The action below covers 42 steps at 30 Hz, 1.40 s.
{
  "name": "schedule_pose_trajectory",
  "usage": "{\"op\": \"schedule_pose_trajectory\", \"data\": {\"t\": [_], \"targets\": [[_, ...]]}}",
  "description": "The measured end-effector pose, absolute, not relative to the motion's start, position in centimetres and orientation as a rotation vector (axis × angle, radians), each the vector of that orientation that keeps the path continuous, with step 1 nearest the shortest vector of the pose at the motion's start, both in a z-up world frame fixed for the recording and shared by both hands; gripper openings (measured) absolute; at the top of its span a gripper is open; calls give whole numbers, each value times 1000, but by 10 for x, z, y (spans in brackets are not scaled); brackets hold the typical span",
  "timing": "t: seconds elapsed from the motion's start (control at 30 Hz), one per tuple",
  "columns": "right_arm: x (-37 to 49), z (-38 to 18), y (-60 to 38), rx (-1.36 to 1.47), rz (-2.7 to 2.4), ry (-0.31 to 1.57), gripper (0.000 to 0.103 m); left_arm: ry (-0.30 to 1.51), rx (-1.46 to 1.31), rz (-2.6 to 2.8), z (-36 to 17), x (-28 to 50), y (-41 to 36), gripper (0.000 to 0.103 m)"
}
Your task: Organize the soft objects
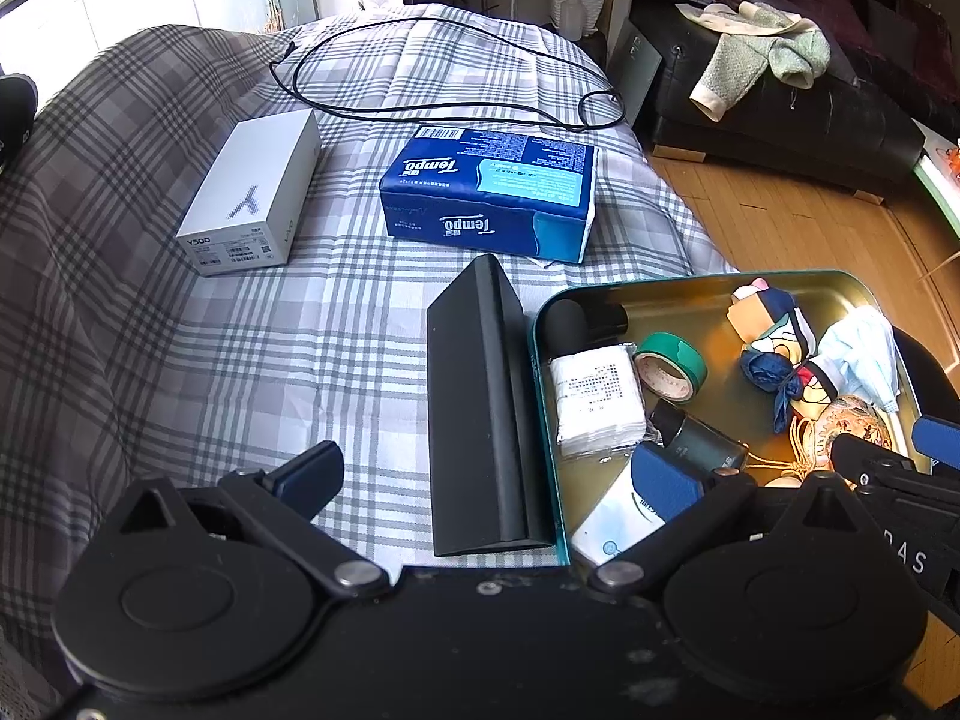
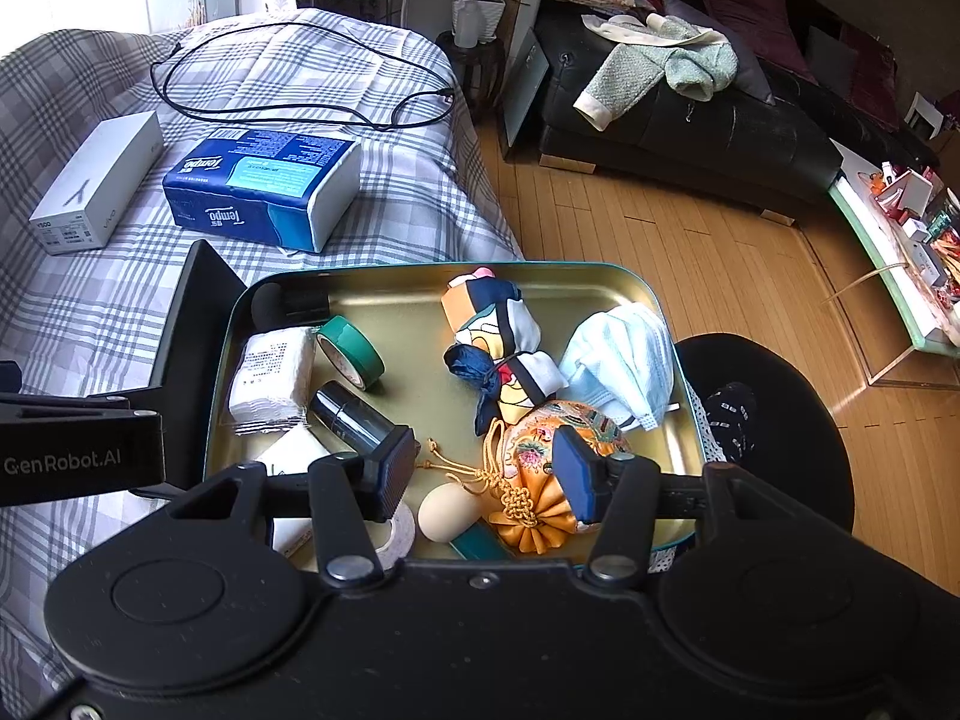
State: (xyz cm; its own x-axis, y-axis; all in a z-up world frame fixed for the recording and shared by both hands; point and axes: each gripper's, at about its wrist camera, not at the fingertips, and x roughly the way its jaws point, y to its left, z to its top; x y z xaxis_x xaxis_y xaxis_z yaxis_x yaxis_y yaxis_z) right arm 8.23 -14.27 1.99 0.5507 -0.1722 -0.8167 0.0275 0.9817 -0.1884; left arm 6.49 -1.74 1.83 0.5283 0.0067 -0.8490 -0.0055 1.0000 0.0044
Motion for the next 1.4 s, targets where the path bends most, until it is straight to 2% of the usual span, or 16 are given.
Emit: {"op": "schedule_pose_trajectory", "data": {"t": [1.4], "targets": [[82, 15, -141, -170, -120, 997, 51, 1020, 7, 2, 16, 66, -17, 102]]}}
